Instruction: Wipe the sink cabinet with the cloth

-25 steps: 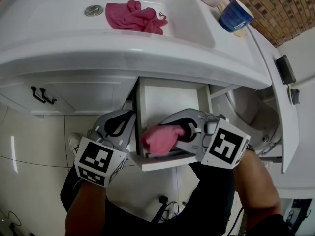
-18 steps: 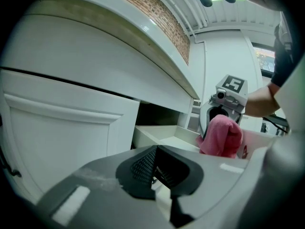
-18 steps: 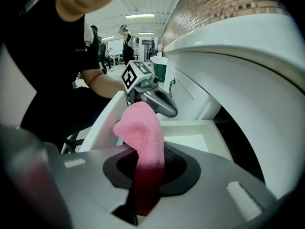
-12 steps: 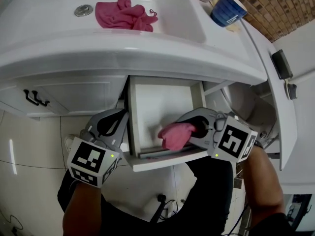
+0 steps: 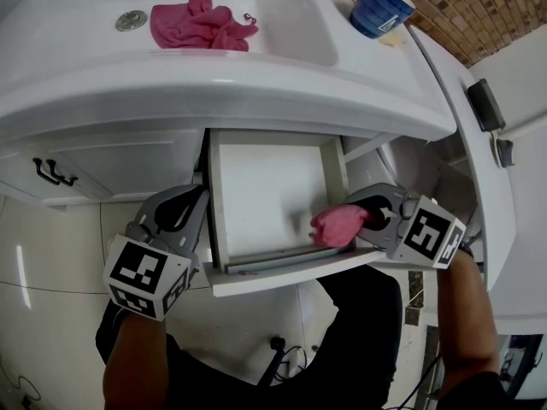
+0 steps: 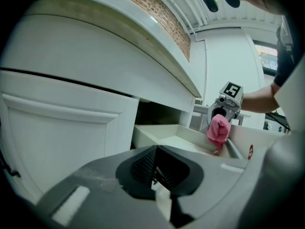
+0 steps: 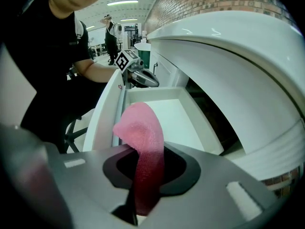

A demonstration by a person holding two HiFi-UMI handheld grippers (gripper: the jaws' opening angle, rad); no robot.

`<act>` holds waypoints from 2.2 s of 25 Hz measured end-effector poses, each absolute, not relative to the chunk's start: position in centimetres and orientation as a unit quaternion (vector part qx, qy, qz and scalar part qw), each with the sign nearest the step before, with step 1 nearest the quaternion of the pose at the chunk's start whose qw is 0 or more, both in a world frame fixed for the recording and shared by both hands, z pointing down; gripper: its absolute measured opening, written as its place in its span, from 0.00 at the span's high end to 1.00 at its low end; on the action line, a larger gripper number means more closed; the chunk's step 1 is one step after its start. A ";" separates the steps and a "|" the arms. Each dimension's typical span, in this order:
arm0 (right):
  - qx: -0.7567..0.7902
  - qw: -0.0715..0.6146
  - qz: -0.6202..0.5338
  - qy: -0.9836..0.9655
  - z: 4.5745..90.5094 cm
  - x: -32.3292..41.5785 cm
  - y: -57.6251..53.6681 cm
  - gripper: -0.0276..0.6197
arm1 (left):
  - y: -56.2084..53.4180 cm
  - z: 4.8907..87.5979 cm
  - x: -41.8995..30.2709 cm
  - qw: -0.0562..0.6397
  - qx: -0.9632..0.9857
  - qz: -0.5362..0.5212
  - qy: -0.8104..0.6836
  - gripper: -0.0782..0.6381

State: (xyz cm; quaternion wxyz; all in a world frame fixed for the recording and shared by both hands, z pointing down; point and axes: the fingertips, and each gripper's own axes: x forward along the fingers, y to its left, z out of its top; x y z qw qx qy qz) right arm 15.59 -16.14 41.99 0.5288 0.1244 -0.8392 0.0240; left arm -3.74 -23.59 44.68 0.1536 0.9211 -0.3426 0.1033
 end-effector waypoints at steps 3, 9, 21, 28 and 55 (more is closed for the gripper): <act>0.141 0.537 0.034 -0.831 41.9 17.7 -16.0 0.83 | -23.6 44.7 -3.8 0.151 0.920 0.106 -0.345 0.88; 0.177 0.545 0.051 -0.818 42.1 20.7 -16.1 0.83 | -24.0 45.2 -4.0 0.151 0.916 0.111 -0.355 0.88; 0.281 0.271 0.052 -0.919 30.8 9.0 -16.9 0.83 | -23.5 45.2 -6.4 0.150 0.894 0.109 -0.408 0.88; 0.246 0.228 0.012 -0.942 30.2 -2.4 -12.0 0.83 | -22.9 42.1 -7.4 0.152 0.881 0.080 -0.440 0.88; 0.483 0.228 0.005 -0.845 33.8 15.2 -10.1 0.83 | -8.7 36.3 -5.7 0.133 0.882 0.086 -0.444 0.88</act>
